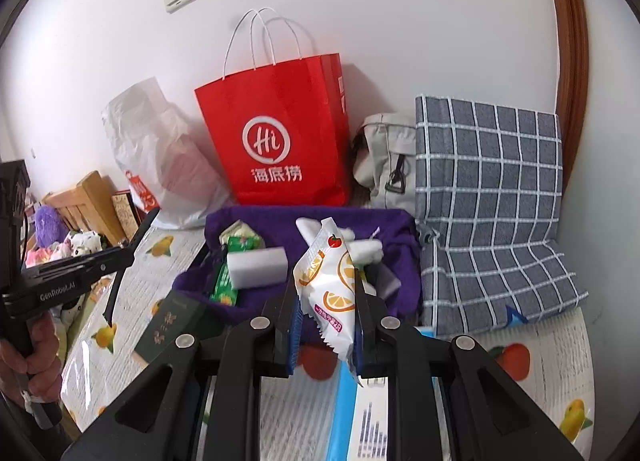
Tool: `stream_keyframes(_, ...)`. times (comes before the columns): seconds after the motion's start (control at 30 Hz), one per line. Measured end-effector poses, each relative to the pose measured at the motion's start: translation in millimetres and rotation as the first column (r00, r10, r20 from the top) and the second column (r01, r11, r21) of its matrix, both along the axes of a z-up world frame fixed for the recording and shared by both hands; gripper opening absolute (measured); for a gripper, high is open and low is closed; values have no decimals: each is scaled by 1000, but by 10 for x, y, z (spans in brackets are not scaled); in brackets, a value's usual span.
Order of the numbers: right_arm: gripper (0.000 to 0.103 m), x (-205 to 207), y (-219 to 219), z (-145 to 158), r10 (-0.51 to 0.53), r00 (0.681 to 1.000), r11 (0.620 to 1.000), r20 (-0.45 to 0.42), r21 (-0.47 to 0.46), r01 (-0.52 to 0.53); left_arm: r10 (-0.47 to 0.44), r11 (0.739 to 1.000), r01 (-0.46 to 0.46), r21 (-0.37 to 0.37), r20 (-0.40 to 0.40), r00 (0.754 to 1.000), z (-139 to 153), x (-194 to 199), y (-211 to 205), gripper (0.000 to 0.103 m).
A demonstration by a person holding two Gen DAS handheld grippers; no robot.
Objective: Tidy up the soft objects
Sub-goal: 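Lift and carry the snack packet and black strap toward the purple towel with both tools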
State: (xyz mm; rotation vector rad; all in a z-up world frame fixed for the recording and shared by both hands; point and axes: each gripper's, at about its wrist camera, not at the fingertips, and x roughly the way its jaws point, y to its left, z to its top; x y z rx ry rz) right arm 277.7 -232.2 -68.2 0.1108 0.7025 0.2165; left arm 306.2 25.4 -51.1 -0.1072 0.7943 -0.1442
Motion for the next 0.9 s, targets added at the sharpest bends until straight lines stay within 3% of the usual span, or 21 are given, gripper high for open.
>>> stream_keyframes(0.27,20,347,12,123,3,1000,1000,23,24,-4,14,1000,-14,-3,-7,1000,0,284,55,20)
stream_keyframes(0.5,20,664,91,159,20,999,1000,48,-11,-20,16,1000,-16,6,-6,1000,-3,581,25,20)
stream_keyframes(0.9,21,1171,6,-236,12,1000,1000,-28,19,-12,13,1000,-12,10,-59,998,-305,1172,-28,20)
